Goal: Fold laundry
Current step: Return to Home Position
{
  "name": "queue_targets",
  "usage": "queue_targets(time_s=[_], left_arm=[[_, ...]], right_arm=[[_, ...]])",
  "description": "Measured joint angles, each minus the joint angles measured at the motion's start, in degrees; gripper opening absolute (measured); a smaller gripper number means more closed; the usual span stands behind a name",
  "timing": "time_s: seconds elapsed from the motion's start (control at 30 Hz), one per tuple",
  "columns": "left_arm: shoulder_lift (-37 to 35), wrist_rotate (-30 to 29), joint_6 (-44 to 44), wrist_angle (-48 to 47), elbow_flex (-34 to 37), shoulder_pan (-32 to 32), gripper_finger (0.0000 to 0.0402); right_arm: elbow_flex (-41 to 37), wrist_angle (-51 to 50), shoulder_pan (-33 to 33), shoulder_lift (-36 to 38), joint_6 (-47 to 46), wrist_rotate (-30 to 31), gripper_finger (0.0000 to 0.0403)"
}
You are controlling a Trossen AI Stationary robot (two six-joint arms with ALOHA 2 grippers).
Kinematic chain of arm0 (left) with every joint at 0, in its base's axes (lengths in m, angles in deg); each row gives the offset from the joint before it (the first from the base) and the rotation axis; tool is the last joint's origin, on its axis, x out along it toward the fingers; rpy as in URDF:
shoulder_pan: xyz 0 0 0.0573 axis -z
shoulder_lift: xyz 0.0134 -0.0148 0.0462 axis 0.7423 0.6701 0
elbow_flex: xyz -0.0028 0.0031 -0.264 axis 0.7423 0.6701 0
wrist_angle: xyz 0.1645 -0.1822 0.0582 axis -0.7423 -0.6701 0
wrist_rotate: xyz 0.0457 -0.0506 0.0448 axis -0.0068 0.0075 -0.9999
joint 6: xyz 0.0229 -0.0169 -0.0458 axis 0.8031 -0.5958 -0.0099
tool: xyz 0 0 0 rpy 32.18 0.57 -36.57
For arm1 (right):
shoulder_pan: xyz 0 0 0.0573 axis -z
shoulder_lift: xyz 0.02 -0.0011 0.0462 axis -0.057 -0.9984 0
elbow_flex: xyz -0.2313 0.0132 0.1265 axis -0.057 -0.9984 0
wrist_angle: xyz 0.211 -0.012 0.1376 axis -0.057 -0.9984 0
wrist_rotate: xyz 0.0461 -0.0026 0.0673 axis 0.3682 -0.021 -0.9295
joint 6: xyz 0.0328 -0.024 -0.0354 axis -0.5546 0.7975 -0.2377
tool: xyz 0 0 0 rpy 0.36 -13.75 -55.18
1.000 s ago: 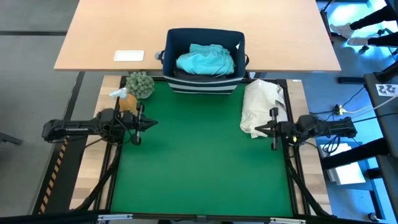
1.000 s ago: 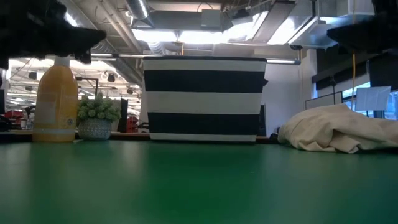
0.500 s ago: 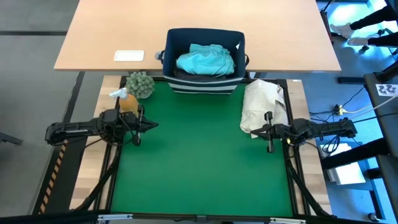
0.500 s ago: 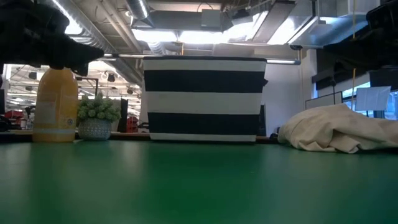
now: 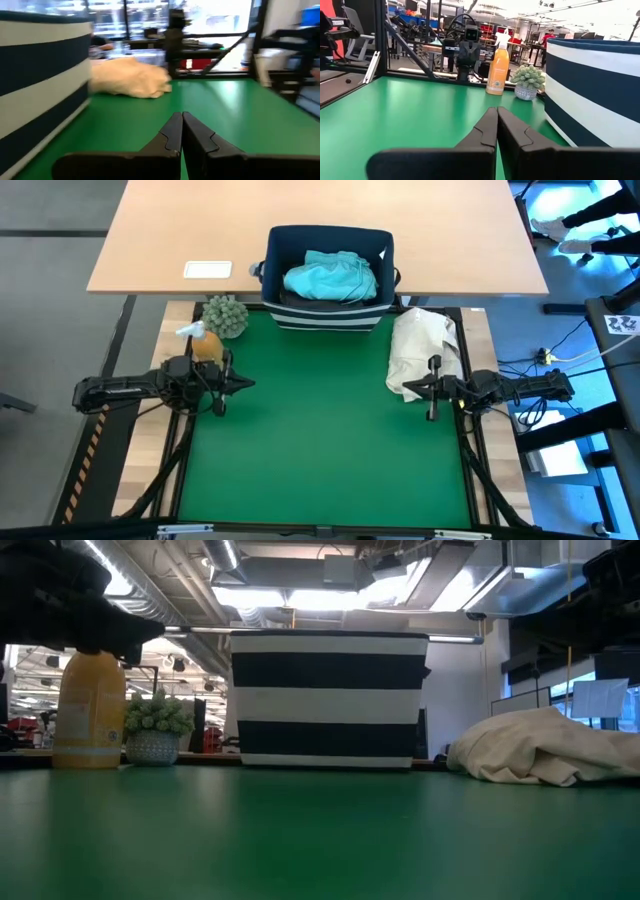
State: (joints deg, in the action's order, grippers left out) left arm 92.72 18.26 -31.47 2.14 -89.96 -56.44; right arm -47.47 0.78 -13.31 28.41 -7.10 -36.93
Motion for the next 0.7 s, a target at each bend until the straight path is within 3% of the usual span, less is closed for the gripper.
queue_targets(time_s=[0.27, 0.7], left_arm=[[0.0, -13.9, -1.8, -0.2, 0.0, 0.0, 0.0], [0.0, -14.9, -3.0, -0.1, 0.0, 0.0, 0.0]], right_arm=[[0.0, -0.1, 0.0, 0.0, 0.0, 0.0, 0.0007], [0.0, -0.1, 0.0, 0.0, 0.0, -0.1, 0.0008]])
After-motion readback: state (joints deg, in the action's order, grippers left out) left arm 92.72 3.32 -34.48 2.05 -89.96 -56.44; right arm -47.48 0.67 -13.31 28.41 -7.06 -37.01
